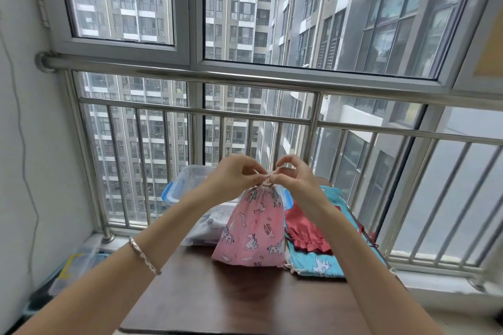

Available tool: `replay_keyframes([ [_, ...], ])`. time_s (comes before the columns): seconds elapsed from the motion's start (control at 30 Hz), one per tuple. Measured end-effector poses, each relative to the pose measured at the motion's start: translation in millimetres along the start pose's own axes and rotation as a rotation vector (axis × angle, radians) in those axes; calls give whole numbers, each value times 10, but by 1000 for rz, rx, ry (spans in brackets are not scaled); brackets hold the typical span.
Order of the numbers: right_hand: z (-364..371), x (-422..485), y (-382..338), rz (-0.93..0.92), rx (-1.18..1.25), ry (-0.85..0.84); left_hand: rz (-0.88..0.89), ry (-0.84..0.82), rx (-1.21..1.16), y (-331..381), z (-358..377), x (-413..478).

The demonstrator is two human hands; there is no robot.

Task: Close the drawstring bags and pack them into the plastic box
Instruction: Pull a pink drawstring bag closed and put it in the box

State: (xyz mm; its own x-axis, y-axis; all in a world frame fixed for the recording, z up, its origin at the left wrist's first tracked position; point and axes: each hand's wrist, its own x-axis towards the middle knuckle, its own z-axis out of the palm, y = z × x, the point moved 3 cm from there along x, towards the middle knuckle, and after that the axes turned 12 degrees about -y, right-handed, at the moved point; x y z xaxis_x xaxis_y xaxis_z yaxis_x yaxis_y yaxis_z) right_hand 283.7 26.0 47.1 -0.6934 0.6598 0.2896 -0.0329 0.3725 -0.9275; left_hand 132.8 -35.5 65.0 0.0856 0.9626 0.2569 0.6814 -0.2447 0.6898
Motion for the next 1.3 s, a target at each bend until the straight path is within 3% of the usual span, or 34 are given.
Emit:
replay_keyframes([
  [0.17,41,-5,56,30,424,-48,-6,-29,-63,-25,6,3],
  [0.27,64,-5,100,9,472,5,-40,-53,-85,-1,32,9],
  [0.47,37,-50,15,-172,-208,137,-131,-155,-292,-47,77,28],
  [0.77,-15,-121,-16,-281,-525,126,-142,-164,-426,-59,79,12],
  [0.87,-85,-101,10,-264,-651,120,-94,-168,-294,-61,16,-7],
  [1.0,-263,-100,54,-145,-626,50,-46,-87,128,-93,-130,-38],
  [1.13,-200,-88,64,-18,-443,-103,85,178,591,12,-80,-103],
  [1.3,-152,-25,63,67,-258,-207,-21,190,237,-60,53,-116],
])
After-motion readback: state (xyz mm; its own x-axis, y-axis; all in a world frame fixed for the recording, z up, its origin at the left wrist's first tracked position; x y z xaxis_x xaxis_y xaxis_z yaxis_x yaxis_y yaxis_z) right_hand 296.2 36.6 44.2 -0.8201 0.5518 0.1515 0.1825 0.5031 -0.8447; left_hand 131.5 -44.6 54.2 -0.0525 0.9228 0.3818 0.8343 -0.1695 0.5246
